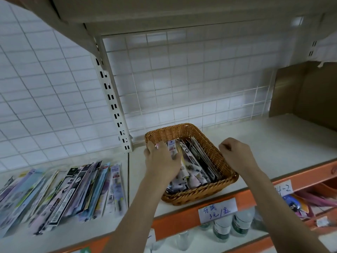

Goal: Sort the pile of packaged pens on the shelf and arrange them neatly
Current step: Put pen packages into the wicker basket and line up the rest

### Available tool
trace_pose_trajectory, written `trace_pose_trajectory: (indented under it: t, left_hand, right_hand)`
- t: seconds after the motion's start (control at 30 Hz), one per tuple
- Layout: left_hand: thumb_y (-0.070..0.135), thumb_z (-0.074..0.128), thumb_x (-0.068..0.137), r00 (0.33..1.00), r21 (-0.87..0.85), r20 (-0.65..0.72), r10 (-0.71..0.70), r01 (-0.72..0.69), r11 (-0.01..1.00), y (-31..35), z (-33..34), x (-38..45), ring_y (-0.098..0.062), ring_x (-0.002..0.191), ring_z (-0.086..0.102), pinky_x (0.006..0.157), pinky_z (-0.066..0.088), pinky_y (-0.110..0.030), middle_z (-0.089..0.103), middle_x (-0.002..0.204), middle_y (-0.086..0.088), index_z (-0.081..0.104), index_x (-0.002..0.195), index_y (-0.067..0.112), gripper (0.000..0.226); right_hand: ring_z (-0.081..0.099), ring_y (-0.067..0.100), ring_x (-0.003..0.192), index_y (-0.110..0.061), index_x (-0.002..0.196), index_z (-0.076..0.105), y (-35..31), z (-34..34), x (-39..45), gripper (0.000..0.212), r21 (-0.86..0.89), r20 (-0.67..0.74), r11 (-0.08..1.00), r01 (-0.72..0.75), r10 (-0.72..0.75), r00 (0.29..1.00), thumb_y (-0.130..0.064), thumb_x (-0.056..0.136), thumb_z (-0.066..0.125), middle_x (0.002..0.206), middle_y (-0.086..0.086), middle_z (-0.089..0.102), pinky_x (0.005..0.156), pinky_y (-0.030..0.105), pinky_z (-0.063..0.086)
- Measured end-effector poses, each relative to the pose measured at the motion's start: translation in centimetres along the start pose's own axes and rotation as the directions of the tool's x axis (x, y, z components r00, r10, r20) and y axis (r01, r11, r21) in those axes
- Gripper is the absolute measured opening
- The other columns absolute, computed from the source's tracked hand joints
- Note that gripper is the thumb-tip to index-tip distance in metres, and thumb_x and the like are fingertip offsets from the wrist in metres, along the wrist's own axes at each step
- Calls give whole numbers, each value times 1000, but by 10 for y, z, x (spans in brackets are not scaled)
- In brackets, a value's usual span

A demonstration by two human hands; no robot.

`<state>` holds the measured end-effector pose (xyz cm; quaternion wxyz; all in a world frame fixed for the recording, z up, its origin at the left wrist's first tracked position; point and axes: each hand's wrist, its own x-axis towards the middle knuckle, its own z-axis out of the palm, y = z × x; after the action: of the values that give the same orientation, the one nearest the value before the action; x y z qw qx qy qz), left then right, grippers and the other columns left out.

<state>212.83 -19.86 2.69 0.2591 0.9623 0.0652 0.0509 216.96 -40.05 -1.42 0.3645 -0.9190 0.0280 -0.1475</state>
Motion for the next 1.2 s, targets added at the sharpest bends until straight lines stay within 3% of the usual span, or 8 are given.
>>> trace_pose_trajectory:
  t: [0.07, 0.2, 0.33, 0.57, 0.73, 0.87, 1.03, 1.2]
  left_hand:
    - [42, 47, 92, 999, 17, -31, 18, -18, 1000, -8, -3, 0, -31, 140, 16, 111, 26, -42, 21, 151, -12, 36, 139, 14, 56]
    - [42, 49, 90, 990, -25, -141, 30, -34, 999, -40, -13, 3, -27, 127, 41, 102, 36, -38, 49, 133, -6, 52, 126, 17, 43]
    - [31, 51, 93, 972, -103, -233, 22, -47, 994, -71, -24, -12, -20, 116, 53, 94, 40, -29, 58, 124, -4, 55, 125, 14, 37]
    - [21, 54, 91, 950, -40, -312, -17, 5, 999, -144, -48, -42, -27, 84, 65, 72, 49, -32, 67, 101, -11, 60, 116, 12, 27]
    - [20, 55, 90, 907, -27, -394, -148, 150, 988, -211, -77, -61, -29, 96, 63, 78, 50, -35, 68, 107, -12, 60, 118, 10, 30]
    - [21, 56, 90, 882, -32, -422, -210, 217, 976, -258, -100, -74, -31, 102, 62, 83, 52, -40, 68, 109, -13, 59, 118, 8, 31]
    - [22, 56, 90, 862, -9, -450, -232, 256, 967, -305, -130, -78, -31, 100, 62, 80, 48, -38, 68, 107, -12, 59, 117, 7, 30]
    - [21, 56, 90, 853, -19, -455, -254, 276, 961, -344, -158, -73, -32, 102, 59, 82, 46, -37, 66, 112, -10, 58, 118, 9, 31]
  right_hand:
    - [58, 16, 64, -11, 95, 64, -1, 0, 1, 17, -54, -1, 999, 10, -10, 1000, -17, 93, 48, 76, 2, 65, 53, 24, 41]
    - [58, 21, 71, -11, 98, 63, -13, -1, 4, 18, -235, -14, 968, 93, -99, 995, -17, 93, 47, 86, 6, 66, 59, 27, 44]
    - [58, 24, 84, -10, 97, 65, -47, 9, -3, 19, -300, -55, 926, 229, -256, 965, -19, 91, 49, 89, 7, 66, 72, 34, 52]
    - [55, 21, 90, -13, 96, 60, -129, 65, -45, 15, -108, 89, 884, 455, -448, 890, -23, 92, 49, 98, 4, 62, 79, 32, 47]
    - [56, 21, 103, -14, 112, 57, -182, 119, -80, 26, -68, 231, 840, 539, -512, 827, -27, 95, 41, 108, 5, 60, 83, 30, 44]
    - [53, 21, 110, -15, 126, 48, -211, 162, -100, 34, -122, 352, 853, 507, -440, 826, -32, 98, 39, 118, 5, 54, 87, 28, 43]
    - [42, 33, 126, -8, 142, 29, -236, 210, -119, 73, -274, 435, 912, 305, -165, 885, -61, 92, 31, 140, 18, 42, 103, 41, 38]
    - [24, 42, 136, -20, 149, 14, -271, 236, -130, 91, -330, 452, 932, 148, 18, 892, -80, 80, 23, 151, 26, 18, 110, 53, 27]
